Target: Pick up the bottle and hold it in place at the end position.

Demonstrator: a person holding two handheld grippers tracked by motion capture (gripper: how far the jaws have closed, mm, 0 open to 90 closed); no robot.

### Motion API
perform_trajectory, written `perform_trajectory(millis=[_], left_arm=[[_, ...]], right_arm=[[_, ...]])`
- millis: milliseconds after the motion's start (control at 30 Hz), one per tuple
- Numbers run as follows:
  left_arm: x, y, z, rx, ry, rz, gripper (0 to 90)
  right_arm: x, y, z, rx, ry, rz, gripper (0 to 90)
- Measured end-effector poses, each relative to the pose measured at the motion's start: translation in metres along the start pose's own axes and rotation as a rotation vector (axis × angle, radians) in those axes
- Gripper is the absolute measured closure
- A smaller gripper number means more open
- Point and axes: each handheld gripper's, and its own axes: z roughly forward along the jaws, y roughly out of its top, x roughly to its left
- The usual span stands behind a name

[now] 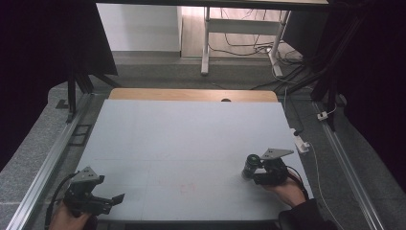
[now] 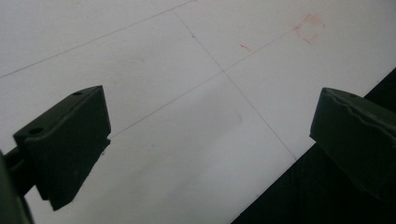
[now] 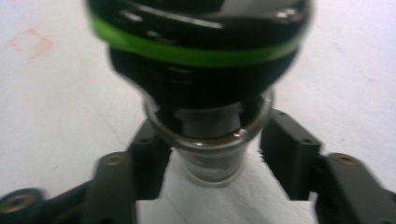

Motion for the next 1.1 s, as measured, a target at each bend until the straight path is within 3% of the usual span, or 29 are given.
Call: perform_trajectory(millis=[100,400,667,733,1000,1100], left_arm=[[0.0,0.0,0.0,0.001,0.0,0.0,0.0],[0.0,0.0,0.0,0.0,0.0,0.0,0.0],[0.0,0.0,0.0,-0.001,-0.001,0.001,0.0],[0.0,0.0,0.0,-0.001,-0.001,-0.001,0.0],[0.001,0.0,0.0,-0.004,-0.001,-0.002,0.0],[0.001,0.0,0.0,-0.004,-0.001,-0.003,0.0]], right_arm=[[0.003,0.001,-0.001,-0.001,-0.026,-0.035,51.7],[0.006,0.006,-0.002,0.02,-0.04,-0.029,52.3],[0.01,0.018,-0.008,-0.026,-0.065,-0.044,52.3],[0.011,0.02,-0.009,-0.029,-0.068,-0.04,52.3],[0.012,0.039,-0.005,-0.061,-0.06,0.05,52.3],[0.013,0.046,-0.003,-0.062,-0.061,0.057,52.3]])
